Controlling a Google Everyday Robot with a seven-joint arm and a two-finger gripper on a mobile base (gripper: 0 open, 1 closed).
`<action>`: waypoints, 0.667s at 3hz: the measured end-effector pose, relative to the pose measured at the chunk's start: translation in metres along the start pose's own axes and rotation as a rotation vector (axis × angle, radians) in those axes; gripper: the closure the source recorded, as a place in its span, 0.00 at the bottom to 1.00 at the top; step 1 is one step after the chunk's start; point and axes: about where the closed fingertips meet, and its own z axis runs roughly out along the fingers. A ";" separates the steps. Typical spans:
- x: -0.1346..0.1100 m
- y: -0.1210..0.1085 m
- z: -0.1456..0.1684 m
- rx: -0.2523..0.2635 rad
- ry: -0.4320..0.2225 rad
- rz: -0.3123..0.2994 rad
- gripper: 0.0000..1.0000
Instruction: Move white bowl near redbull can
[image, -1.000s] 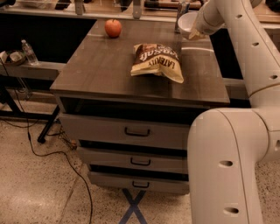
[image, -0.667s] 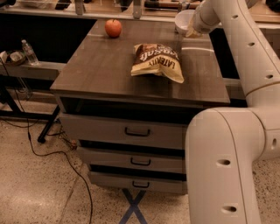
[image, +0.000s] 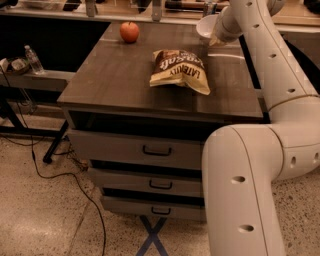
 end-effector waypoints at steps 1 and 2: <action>0.007 0.005 0.007 -0.012 0.013 0.001 0.81; 0.009 0.006 0.010 -0.013 0.016 -0.003 0.50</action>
Offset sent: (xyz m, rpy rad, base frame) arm 0.0444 -0.0276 0.0160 -0.0158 0.0075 -0.0088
